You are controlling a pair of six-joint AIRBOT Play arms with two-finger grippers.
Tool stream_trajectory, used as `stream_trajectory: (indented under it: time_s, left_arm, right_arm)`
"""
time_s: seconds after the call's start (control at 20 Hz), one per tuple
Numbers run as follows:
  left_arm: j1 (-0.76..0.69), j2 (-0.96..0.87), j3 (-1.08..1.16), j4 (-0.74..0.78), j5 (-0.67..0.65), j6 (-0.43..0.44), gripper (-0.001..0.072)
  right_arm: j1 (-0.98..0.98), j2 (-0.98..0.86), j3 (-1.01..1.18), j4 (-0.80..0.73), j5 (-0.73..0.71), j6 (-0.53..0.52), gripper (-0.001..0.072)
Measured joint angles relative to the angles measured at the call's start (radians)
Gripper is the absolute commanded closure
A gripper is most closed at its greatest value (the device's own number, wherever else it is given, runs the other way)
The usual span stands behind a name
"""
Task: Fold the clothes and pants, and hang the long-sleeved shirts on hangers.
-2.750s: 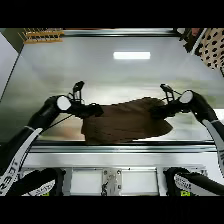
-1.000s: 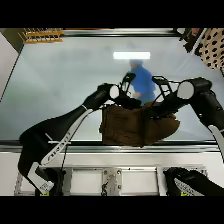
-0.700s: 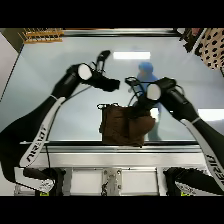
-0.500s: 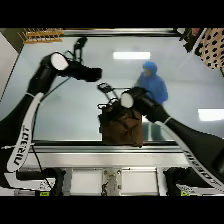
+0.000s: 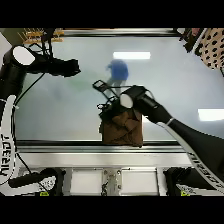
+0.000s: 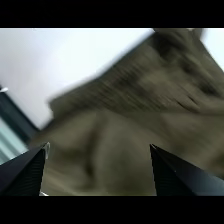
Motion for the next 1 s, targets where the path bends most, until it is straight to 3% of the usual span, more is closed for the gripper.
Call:
stream_trajectory:
  time_s: [0.25,0.4,0.85,0.9,0.95,1.0]
  left_arm:
    - [-0.081,0.06,-0.205,0.0,0.058,0.008,0.0702]
    - [-0.128,0.08,-0.295,0.0,0.104,0.011,0.0702]
    - [-0.172,0.09,-0.365,-0.002,0.146,0.012,0.0702]
    - [-0.172,0.09,-0.366,-0.002,0.146,0.012,0.0702]
    - [-0.172,0.091,-0.366,-0.003,0.148,0.012,0.0702]
    - [-0.172,0.091,-0.367,-0.003,0.148,0.012,0.0702]
  right_arm:
    - [-0.346,0.243,-0.389,-0.013,0.007,0.006,-0.0003]
    - [-0.544,0.313,-0.578,0.077,-0.035,-0.002,-0.0003]
    - [-0.695,0.131,-0.716,0.583,-0.167,-0.272,-0.0001]
    - [-0.689,0.106,-0.718,0.642,-0.167,-0.304,0.0043]
    - [-0.679,0.086,-0.719,0.676,-0.169,-0.332,0.0218]
    - [-0.666,0.068,-0.721,0.7,-0.178,-0.357,0.03]
